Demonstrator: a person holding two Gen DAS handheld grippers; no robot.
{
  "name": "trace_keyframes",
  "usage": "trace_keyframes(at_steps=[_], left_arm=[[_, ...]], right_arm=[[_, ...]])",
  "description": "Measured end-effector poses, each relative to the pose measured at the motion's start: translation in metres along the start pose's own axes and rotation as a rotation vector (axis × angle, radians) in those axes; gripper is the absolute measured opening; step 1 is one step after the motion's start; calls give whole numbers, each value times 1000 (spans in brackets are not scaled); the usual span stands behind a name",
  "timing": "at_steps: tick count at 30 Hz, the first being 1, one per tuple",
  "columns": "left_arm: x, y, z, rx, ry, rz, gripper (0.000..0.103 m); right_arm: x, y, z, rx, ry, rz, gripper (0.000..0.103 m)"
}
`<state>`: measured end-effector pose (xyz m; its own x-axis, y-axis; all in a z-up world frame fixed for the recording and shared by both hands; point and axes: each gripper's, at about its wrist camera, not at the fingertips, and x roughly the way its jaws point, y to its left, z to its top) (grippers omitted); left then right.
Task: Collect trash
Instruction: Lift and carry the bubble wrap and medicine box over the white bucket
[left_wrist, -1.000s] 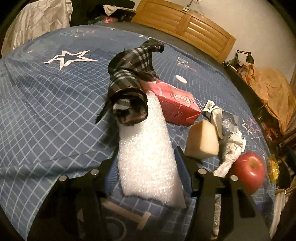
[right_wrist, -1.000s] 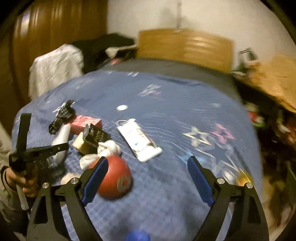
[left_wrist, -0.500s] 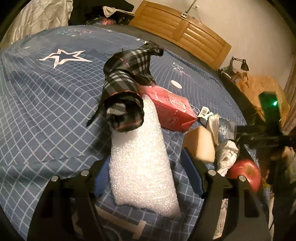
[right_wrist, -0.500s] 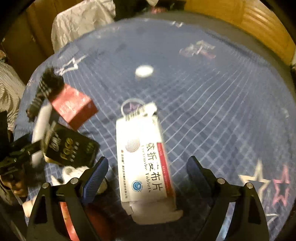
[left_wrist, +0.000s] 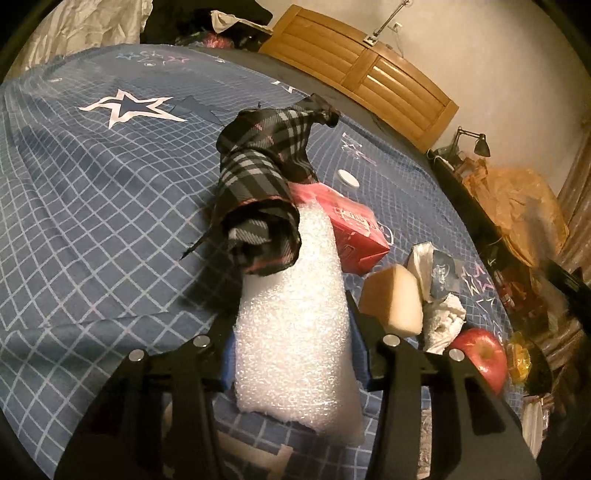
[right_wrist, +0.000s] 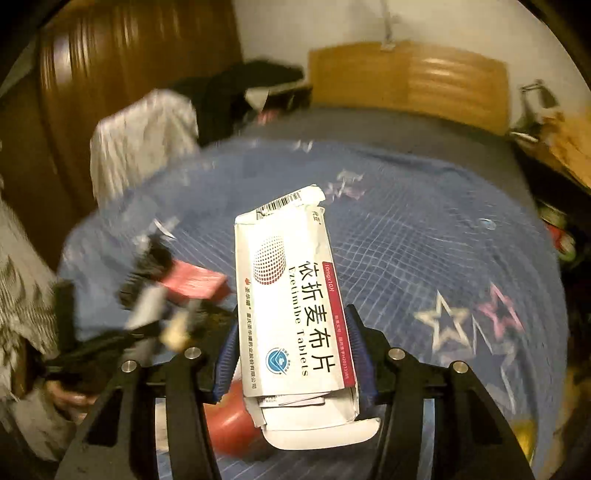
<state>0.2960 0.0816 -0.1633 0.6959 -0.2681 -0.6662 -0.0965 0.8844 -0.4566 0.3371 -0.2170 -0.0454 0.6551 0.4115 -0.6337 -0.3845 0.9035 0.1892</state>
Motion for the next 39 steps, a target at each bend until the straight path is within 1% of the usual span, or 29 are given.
trace_keyframes(at_steps=[2,4,5,6,9,11,14,16,18,21,27,31,39], left_arm=[[-5,0,-4,8,0,24,45],[-16,-1,-12,15,0,62,45],[-21,-2,-16,18,4,75,45],[-26,0,-20,19,12,88,45],[-50,5,-36,18,1,103,45],[-68,3,-48,44,-17,124,45],[-89,-7,-62,101,-50,181,45],[-102,-18,-67,132,-72,207,45],[-115,-27,-71,171,-104,228,45],[-135,-50,-73,252,-176,269,45],[-157,-90,-75,341,-246,291,45],[-164,-111,-82,392,-270,286,45],[-167,-151,-103,482,-271,251,45]], right_arm=[[-30,17,-25,31,-26,-8,55],[-59,34,-62,66,-34,-18,55],[-64,39,-73,77,-33,-19,55],[-76,47,-95,91,-31,-38,55],[-78,73,-138,121,-23,-108,55],[-74,87,-163,154,-22,-122,55],[-67,103,-186,203,-35,-134,55],[-67,117,-199,208,-45,-141,55],[-70,130,-204,185,-58,-157,55],[-76,142,-208,154,-70,-152,55],[-91,142,-214,160,-111,-173,55],[-105,132,-217,189,-142,-186,55],[-128,116,-231,228,-172,-206,56]])
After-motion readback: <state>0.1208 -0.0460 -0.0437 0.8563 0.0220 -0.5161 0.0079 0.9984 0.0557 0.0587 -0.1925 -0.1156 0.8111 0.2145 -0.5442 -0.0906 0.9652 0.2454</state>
